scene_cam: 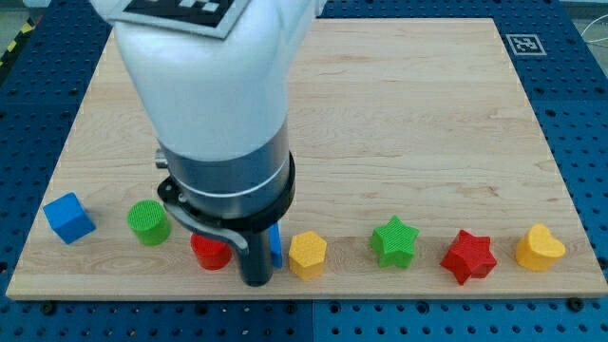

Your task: Push the red circle slightly left

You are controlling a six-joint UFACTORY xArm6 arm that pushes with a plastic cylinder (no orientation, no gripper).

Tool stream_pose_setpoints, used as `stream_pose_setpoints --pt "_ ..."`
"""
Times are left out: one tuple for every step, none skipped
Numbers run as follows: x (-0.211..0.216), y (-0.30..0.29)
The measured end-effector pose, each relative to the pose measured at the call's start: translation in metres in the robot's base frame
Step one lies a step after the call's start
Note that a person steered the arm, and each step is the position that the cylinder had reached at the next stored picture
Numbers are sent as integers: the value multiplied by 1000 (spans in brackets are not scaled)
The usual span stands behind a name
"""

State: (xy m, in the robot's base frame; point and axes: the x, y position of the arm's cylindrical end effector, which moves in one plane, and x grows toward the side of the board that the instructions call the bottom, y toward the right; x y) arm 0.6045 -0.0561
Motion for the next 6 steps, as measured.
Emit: stream_pose_setpoints --pt "-13 -12" --pt "-22 -23" --pt "-7 -11" --pt "12 3" --pt "11 -2" --pt "4 -15"
